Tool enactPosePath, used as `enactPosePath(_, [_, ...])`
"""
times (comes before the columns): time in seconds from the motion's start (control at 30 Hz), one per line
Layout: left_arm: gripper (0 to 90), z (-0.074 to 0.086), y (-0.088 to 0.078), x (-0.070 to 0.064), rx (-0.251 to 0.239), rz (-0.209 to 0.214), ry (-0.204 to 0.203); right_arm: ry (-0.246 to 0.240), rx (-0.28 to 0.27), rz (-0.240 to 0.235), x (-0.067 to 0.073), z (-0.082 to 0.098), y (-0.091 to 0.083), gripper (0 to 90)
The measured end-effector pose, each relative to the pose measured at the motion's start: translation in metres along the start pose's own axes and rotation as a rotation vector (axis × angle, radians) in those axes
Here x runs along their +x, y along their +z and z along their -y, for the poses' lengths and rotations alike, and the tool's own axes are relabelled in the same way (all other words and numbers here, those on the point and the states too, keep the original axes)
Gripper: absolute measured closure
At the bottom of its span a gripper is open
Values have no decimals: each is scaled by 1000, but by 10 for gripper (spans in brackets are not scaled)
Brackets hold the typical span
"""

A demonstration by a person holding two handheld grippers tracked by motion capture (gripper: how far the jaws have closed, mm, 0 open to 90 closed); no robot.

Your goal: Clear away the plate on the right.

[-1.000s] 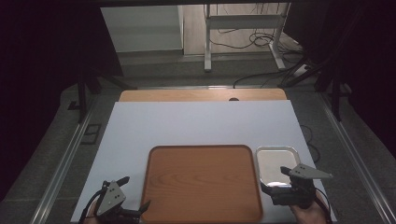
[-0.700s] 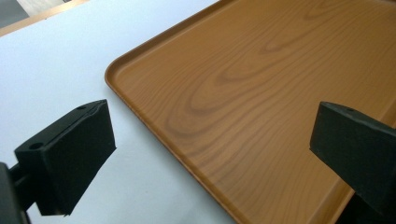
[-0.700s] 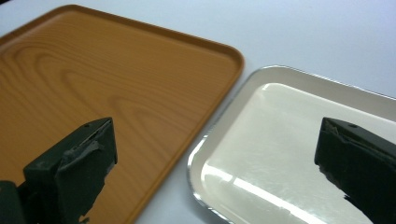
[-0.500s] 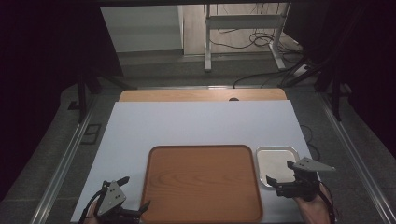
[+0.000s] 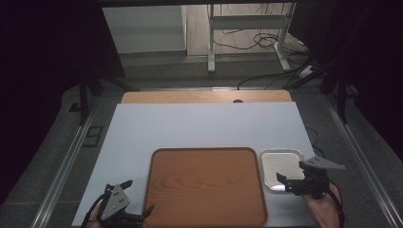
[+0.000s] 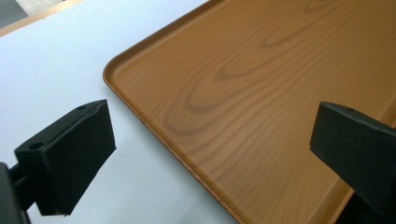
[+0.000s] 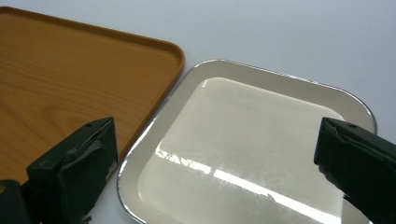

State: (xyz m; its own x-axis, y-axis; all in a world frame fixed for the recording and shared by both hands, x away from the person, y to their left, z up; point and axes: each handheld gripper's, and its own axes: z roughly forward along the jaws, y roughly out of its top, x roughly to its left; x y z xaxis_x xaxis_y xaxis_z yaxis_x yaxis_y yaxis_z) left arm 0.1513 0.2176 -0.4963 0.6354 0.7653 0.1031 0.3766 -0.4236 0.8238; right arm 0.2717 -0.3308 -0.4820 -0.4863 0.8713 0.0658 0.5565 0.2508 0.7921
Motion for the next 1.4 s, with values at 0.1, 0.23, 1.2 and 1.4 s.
enactPosePath(0.1, [0, 0, 1, -1, 4, 1, 1, 21, 7, 23, -3, -1, 2, 0])
enactPosePath(0.23, [0, 0, 1, -1, 10, 2, 8, 39, 26, 52, -8, -1, 5, 0])
enactPosePath(1.2, [0, -1, 3, -3, 24, 2, 28, 170, 209, 208, -68, 0, 7, 508])
enactPosePath(1.4, [0, -1, 4, -4, 26, 3, 32, 220, 230, 179, -77, 1, 10, 656])
